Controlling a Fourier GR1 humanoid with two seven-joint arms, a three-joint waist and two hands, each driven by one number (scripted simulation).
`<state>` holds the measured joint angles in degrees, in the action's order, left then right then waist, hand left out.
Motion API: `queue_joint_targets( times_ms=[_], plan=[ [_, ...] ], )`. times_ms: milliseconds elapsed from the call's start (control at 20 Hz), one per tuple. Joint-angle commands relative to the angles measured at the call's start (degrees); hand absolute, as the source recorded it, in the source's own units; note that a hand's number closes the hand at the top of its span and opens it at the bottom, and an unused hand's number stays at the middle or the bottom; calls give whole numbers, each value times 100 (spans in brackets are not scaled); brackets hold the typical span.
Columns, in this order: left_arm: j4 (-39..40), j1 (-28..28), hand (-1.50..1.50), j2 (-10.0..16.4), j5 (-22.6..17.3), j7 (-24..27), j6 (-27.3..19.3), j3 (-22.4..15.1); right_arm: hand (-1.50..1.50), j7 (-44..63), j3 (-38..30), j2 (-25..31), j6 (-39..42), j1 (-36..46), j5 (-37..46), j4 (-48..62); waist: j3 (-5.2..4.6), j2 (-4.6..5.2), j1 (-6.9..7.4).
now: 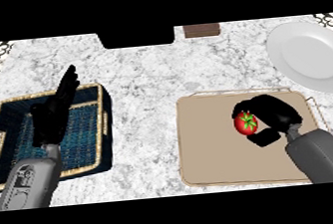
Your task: Pick the tomato from the tray and place it in the plate
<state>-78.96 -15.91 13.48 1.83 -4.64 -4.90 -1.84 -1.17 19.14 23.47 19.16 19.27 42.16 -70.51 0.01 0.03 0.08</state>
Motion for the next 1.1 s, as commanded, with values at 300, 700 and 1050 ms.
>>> queue_joint_targets(
  times_ms=[300,700,1050],
  plan=[
    [117,-94,0,34,8,-73,303,372,150,-577,-345,-262,-717,-434,601,-40,-1,-4,-23],
    [-291,332,0,-74,102,-43,18,251,150,-996,-3136,2394,-1056,-546,-345,1957,53,88,-272],
    [-402,273,0,-206,150,-131,26,79,150,-2775,-4483,3012,-2222,-274,-1088,3049,67,65,-8]
  ],
)
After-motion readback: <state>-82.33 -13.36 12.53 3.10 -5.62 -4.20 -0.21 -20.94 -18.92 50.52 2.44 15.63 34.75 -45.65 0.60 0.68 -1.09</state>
